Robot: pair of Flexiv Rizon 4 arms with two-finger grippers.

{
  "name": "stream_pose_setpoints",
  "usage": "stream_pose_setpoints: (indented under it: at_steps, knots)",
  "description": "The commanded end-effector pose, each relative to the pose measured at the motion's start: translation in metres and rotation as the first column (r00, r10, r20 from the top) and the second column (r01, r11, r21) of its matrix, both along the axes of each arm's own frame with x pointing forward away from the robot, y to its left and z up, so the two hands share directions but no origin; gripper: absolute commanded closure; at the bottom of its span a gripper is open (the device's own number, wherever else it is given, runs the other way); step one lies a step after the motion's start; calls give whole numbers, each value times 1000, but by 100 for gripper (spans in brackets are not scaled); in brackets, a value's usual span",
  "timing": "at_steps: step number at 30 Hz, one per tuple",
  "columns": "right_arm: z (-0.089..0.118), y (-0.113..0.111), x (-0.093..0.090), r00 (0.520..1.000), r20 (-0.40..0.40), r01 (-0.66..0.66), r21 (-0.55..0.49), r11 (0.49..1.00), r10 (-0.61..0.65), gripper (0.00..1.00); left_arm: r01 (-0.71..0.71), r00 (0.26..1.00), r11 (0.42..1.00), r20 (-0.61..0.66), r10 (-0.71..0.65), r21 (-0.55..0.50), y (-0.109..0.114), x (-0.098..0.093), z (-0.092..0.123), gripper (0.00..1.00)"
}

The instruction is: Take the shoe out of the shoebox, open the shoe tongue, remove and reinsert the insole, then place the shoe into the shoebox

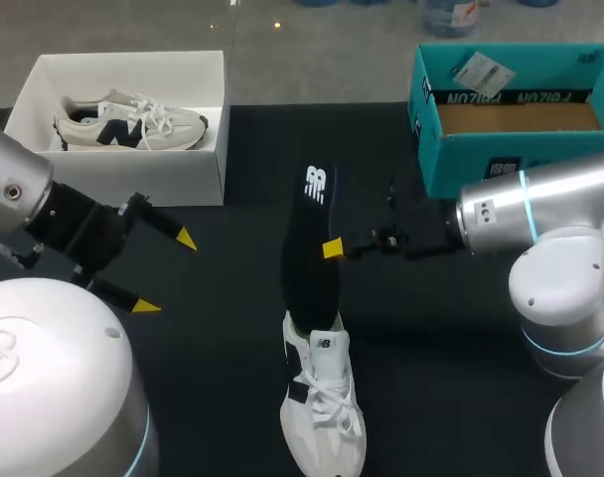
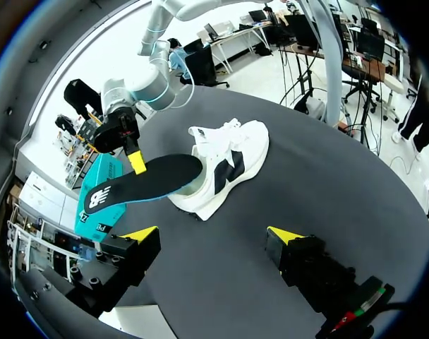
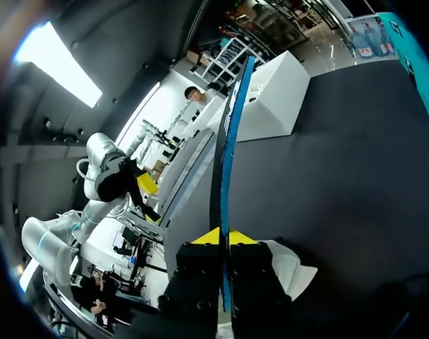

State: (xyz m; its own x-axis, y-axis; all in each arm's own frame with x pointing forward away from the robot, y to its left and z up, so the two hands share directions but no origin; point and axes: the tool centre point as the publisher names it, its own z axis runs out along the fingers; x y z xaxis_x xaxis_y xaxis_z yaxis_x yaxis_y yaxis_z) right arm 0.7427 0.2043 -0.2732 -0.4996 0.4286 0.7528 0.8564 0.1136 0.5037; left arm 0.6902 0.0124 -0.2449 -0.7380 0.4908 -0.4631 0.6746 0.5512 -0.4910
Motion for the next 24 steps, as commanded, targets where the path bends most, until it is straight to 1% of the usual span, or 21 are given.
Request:
stream_pose_setpoints:
  at_steps: [1,6,9,13,18,24]
  knots:
    - [2,-1,-1,1000,7,12,-28,1000,-12,100,0,1000,1000,0,0,3,0,0,0,0]
    - [1,-5,0,1000,13,23,-45,999,-22,100,0,1000,1000,0,0,3,0,0,0,0]
    - [-1,-5,-3,999,16,29,-59,998,-28,100,0,1000,1000,0,0,3,0,0,0,0]
    - [-6,-1,-12,999,18,34,-79,996,-33,100,0,1000,1000,0,0,3,0,0,0,0]
    - [-13,-2,-24,999,4,46,-82,996,-46,100,0,1000,1000,0,0,3,0,0,0,0]
    - [-18,4,-38,999,-3,53,-90,995,-54,100,0,1000,1000,0,0,3,0,0,0,0]
